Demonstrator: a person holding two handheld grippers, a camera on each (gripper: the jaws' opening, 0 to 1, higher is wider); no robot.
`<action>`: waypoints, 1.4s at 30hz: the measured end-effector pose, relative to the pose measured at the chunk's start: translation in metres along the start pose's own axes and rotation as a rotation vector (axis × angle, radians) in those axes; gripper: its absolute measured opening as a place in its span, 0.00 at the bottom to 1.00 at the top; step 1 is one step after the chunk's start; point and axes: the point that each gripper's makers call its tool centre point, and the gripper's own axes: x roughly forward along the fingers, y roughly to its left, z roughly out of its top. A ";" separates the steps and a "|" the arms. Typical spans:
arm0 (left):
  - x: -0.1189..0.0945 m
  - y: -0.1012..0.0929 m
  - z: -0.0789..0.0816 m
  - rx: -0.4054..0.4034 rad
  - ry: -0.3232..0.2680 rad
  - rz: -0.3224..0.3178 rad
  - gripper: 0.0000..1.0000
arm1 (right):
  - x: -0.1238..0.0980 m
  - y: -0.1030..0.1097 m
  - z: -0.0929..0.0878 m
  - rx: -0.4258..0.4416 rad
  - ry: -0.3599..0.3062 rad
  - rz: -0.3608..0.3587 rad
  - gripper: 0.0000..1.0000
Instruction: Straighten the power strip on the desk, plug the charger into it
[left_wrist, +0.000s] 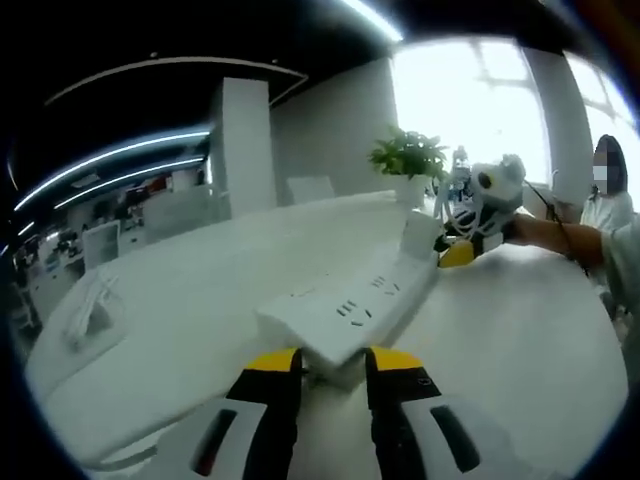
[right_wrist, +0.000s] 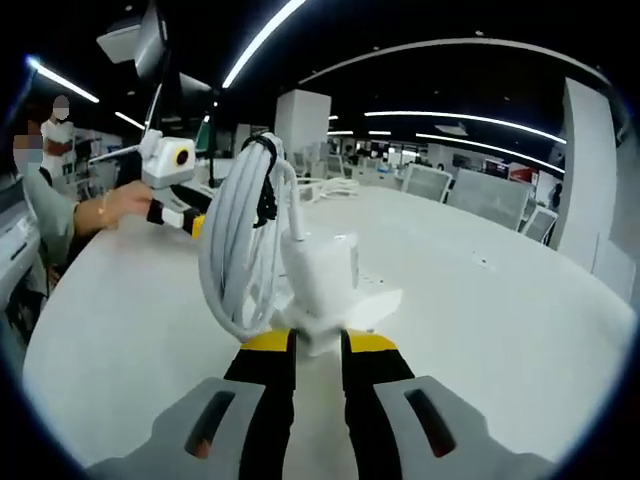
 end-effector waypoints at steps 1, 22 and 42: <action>0.001 0.001 0.001 0.001 0.003 0.003 0.26 | 0.001 -0.001 0.000 0.002 0.000 -0.004 0.16; 0.026 0.036 0.010 -0.048 0.017 0.030 0.27 | 0.028 -0.033 0.006 0.042 0.006 -0.060 0.17; 0.029 0.040 0.012 -0.080 0.012 0.042 0.28 | 0.030 -0.038 0.007 0.098 0.015 -0.088 0.17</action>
